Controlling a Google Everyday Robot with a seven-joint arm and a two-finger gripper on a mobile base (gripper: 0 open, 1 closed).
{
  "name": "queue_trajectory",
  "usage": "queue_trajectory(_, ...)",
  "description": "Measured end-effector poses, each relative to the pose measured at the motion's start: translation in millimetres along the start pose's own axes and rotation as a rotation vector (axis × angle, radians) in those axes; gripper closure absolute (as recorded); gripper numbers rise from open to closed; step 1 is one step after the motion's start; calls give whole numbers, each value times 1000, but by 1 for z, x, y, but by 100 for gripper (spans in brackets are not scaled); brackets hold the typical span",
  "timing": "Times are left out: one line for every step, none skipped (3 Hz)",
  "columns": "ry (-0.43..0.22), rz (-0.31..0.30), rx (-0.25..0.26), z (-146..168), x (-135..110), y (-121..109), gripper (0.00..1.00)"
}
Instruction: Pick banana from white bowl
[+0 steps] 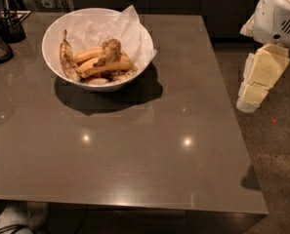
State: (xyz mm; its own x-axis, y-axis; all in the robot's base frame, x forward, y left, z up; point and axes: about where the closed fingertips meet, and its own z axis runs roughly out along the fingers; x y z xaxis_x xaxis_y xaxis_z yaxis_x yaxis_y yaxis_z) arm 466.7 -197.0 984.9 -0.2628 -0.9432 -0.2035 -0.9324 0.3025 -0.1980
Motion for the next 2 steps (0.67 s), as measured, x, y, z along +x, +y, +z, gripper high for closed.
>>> queue_trajectory(-9, -7, 7, 0, -8, -4, 0)
queue_trajectory(-30, 39, -9, 5, -26, -15, 0)
